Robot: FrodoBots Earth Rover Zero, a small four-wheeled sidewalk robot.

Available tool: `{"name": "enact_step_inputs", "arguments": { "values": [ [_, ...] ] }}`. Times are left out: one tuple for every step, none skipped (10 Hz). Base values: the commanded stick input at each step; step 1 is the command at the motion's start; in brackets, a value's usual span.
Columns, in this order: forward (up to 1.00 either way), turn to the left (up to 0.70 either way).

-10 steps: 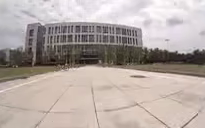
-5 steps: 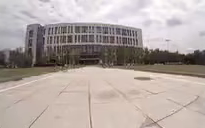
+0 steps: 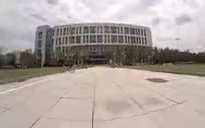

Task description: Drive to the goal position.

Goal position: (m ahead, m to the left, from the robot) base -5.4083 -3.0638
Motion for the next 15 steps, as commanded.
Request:
{"name": "enact_step_inputs", "arguments": {
  "values": [
    [1.00, 0.02],
    [1.00, 0.02],
    [1.00, 0.02],
    [1.00, 0.02],
    [1.00, 0.02],
    [1.00, 0.02],
    [1.00, 0.02],
    [1.00, 0.02],
    [1.00, 0.02],
    [1.00, 0.02],
    [1.00, 0.02],
    [1.00, 0.02],
    [1.00, 0.02],
    [1.00, 0.02],
    [1.00, 0.02]
  ]
}}
